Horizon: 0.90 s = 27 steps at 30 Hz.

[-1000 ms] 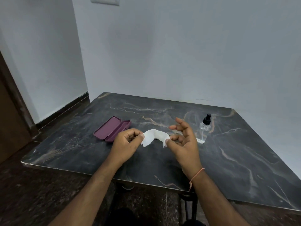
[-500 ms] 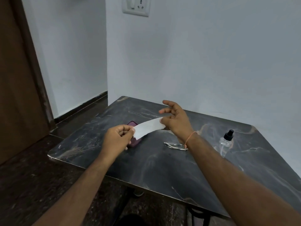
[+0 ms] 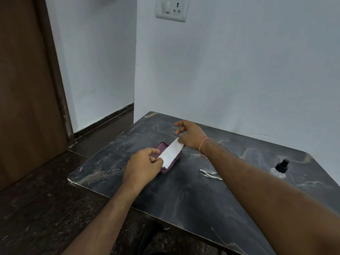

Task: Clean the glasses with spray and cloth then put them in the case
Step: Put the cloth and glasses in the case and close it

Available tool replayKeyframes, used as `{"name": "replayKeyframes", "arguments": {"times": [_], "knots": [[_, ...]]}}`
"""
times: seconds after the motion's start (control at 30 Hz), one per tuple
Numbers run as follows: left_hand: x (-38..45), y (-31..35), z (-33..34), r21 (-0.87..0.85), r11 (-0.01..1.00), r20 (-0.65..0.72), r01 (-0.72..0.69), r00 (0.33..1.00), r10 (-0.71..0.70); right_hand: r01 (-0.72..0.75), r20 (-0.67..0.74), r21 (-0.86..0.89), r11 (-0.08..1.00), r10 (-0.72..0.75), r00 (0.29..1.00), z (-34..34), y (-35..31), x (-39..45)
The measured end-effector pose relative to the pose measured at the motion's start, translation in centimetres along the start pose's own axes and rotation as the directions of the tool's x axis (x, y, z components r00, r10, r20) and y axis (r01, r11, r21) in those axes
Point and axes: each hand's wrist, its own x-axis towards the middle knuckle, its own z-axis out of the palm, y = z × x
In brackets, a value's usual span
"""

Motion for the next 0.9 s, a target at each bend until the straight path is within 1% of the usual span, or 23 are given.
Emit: {"name": "replayKeyframes", "arguments": {"times": [0.1,0.17,0.3,0.53,0.6,0.7,0.8,0.9], "knots": [[0.4,-0.2,0.1,0.092,0.995,0.046,0.036,0.998,-0.04,0.013,0.053,-0.162,0.987,-0.004,0.999,0.5,-0.1,0.5],[0.4,-0.3,0.2,0.158,0.987,0.065,0.04,0.997,-0.051,0.014,0.082,-0.238,0.971,0.006,0.997,0.7,-0.2,0.5],[0.4,-0.5,0.2,0.233,0.972,0.064,0.028,0.997,-0.044,0.017,0.123,-0.336,0.942,0.026,0.992,1.4,-0.1,0.2],[0.7,-0.5,-0.4,0.361,0.931,0.055,-0.049,0.998,0.031,0.003,0.187,-0.421,0.907,0.084,0.979,2.1,0.1,-0.3],[0.8,-0.5,-0.6,0.361,0.93,0.061,-0.064,0.997,0.045,-0.003,0.194,-0.419,0.908,0.092,0.977,1.9,0.1,-0.4],[0.8,-0.9,-0.8,0.351,0.935,0.013,-0.046,0.999,0.045,0.0,0.208,-0.414,0.91,0.095,0.974,1.4,0.4,-0.8],[0.3,-1.6,-0.6,0.292,0.955,-0.039,-0.049,0.997,0.063,0.016,0.198,-0.434,0.901,0.078,0.977,1.2,1.0,-1.3],[-0.2,-2.0,-0.6,0.233,0.97,-0.086,-0.066,0.992,0.088,0.001,0.174,-0.402,0.916,0.075,0.982,0.8,1.9,-1.9]]}}
